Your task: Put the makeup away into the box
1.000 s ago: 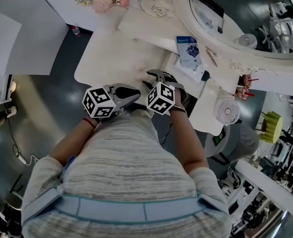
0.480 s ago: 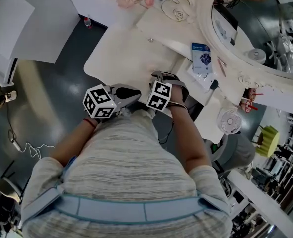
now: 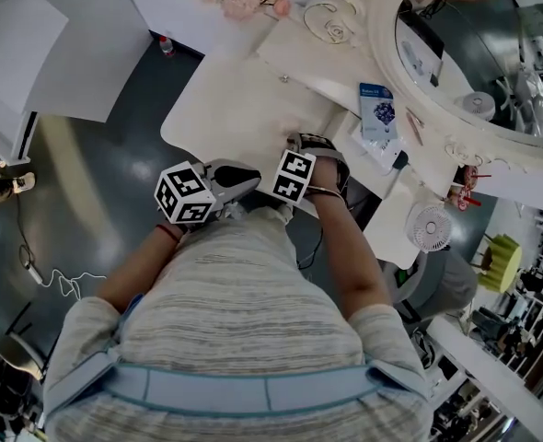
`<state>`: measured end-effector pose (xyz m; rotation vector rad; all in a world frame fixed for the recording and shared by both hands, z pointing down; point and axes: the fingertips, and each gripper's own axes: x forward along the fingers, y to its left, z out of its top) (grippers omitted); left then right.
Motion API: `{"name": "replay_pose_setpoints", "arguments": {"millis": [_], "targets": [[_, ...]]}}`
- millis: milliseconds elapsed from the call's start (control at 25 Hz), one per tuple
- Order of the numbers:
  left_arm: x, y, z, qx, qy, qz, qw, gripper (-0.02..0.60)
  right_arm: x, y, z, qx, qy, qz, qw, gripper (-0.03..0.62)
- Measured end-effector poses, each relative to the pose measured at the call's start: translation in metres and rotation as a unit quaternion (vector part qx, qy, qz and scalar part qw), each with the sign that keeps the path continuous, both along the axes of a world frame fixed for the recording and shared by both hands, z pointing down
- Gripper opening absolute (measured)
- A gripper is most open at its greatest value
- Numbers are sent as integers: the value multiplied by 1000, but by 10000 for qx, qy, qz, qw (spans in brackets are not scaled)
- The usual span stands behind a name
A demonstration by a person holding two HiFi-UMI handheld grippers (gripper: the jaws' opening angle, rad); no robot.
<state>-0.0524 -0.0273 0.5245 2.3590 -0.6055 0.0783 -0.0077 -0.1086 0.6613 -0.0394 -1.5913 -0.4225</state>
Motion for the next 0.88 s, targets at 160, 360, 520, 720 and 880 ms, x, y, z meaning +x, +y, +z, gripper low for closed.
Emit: {"name": "replay_pose_setpoints", "arguments": {"millis": [160,360,520,720,880], "targets": [[4,-3,-3,63,-9,157,9999,17,-1,-3,-12,79,-244,255,9993,123],[18,-6,-7,159,-6,430,9990,17,2,-5,-37,68,-853,813,9930,120],[33,-7,-11,250,-2,702,9972,17,14,-10,-58,241,-1251,1263,9838,118],[51,-9,-14,320,10,1034,9941,17,30,-17,-103,357,-2196,2187,9501,118],[68,-9,-16,387,7,1362,9899,17,56,-26,-132,428,-3025,3155,8984,118]]}}
